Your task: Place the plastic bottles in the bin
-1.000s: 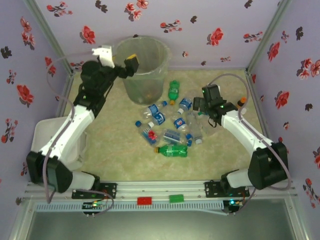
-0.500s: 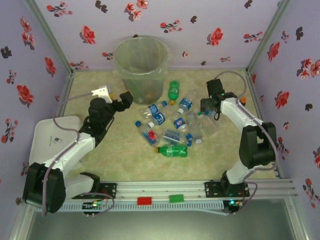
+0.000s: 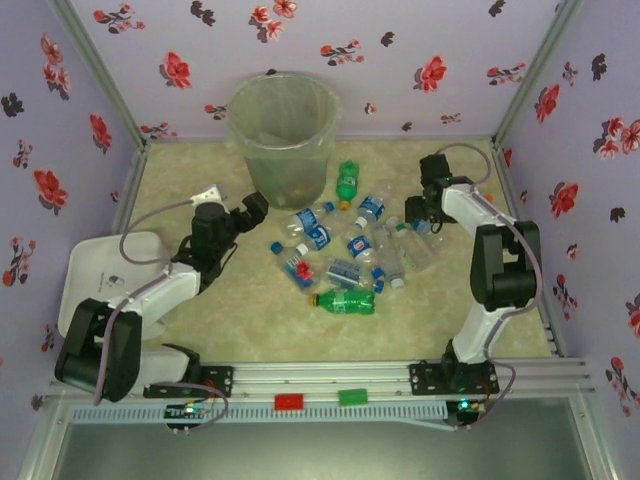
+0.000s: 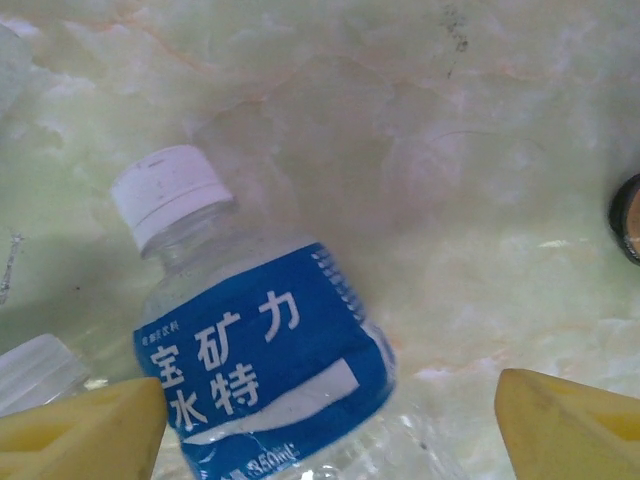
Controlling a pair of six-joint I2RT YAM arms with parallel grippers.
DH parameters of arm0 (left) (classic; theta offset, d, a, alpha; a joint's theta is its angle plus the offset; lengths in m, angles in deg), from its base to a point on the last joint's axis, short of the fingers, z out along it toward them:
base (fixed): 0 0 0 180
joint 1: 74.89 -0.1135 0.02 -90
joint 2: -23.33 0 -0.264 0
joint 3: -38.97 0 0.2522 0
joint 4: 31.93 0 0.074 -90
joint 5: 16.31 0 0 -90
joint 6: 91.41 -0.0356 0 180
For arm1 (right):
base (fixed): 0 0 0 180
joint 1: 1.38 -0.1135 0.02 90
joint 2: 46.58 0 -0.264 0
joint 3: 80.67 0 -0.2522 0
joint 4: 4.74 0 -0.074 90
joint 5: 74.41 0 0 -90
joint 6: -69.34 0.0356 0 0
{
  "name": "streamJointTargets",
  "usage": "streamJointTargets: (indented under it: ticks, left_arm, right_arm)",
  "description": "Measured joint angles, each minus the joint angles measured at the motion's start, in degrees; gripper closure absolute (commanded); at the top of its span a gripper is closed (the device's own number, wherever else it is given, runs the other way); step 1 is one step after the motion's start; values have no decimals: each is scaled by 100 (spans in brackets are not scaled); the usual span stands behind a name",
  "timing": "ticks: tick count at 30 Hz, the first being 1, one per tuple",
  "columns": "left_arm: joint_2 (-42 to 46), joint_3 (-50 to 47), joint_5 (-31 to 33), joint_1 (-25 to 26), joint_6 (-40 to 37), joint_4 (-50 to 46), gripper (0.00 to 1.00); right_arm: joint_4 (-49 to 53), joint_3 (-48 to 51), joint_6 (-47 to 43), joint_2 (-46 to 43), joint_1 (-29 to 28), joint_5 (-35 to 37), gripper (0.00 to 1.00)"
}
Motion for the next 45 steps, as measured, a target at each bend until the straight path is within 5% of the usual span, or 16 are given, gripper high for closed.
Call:
streamJointTargets:
  ticks: [34, 45]
  left_arm:
    - [0, 59, 0, 33, 22, 42, 0]
    - [0, 81, 2, -26, 26, 42, 0]
  right_arm:
    - [-216, 9, -103, 420, 138, -190, 45]
    - [-173, 122, -33, -577, 138, -459, 47]
